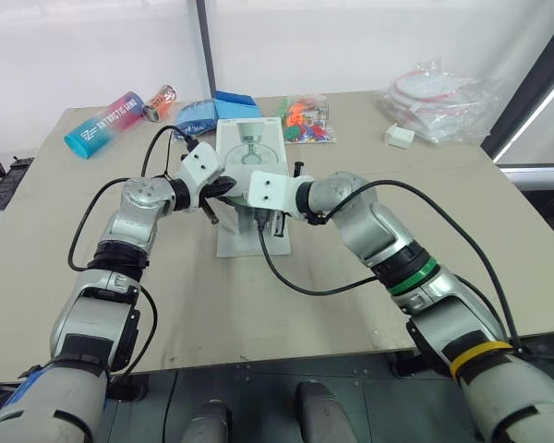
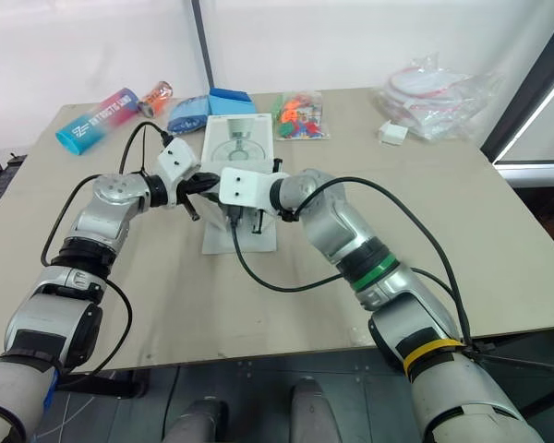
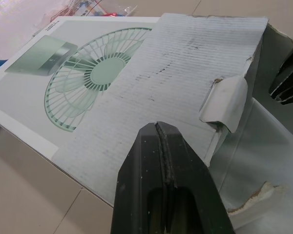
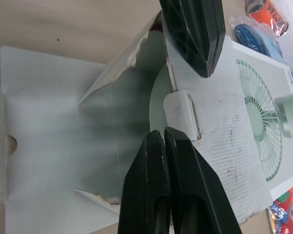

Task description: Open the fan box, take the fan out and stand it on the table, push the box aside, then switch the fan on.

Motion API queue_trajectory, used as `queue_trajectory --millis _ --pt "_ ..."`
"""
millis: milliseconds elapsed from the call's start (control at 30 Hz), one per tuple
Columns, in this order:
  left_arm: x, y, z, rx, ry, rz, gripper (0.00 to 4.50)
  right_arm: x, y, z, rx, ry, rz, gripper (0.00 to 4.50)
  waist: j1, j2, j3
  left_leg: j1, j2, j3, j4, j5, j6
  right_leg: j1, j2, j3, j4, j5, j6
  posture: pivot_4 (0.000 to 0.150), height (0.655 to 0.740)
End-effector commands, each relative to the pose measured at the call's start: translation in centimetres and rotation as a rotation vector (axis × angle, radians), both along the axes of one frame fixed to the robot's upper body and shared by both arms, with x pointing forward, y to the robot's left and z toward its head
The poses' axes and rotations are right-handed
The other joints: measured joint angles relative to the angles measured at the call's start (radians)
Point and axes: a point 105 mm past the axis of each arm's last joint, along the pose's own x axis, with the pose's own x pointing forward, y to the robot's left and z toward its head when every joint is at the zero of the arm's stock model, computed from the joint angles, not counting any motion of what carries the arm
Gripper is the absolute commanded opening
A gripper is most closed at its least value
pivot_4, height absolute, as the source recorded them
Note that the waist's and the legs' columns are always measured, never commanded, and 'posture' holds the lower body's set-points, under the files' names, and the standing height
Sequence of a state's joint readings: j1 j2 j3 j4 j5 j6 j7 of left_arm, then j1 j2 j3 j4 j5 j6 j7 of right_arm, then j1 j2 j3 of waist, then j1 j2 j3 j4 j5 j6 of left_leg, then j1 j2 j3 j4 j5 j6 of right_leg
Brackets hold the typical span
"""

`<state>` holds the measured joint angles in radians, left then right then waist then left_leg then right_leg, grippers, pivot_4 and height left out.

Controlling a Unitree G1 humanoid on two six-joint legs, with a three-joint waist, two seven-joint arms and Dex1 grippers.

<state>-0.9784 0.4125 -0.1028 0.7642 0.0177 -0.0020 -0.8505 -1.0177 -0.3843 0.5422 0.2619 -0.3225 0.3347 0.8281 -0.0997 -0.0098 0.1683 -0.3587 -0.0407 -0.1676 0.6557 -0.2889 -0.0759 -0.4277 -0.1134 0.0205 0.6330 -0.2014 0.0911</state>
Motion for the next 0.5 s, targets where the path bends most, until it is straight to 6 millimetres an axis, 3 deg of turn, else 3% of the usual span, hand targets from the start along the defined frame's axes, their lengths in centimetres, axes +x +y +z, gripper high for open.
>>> queue_trajectory --millis 33,300,500 --pt "0.0 0.4 0.7 -0.010 -0.023 0.011 0.00 0.0 -0.5 0.3 -0.035 -0.041 0.010 0.08 0.000 0.000 0.000 0.000 0.000 0.000 0.000 0.000 0.000 0.000 0.000 0.000 0.000 0.000 0.000 0.150 0.7400" --pt "0.1 0.2 0.7 -0.012 -0.023 0.008 0.00 -0.7 -3.3 0.4 -0.159 -0.098 0.030 0.08 0.000 0.000 0.000 0.000 0.000 0.000 0.000 0.000 0.000 0.000 0.000 0.000 0.000 0.000 0.000 0.150 0.7400" --pt "0.2 -0.1 0.8 -0.014 -0.026 0.004 0.00 0.7 -5.9 -0.1 -0.208 -0.110 -0.045 0.08 0.000 0.000 0.000 0.000 0.000 0.000 0.000 0.000 0.000 0.001 0.000 0.000 0.000 0.000 0.000 0.150 0.7400"
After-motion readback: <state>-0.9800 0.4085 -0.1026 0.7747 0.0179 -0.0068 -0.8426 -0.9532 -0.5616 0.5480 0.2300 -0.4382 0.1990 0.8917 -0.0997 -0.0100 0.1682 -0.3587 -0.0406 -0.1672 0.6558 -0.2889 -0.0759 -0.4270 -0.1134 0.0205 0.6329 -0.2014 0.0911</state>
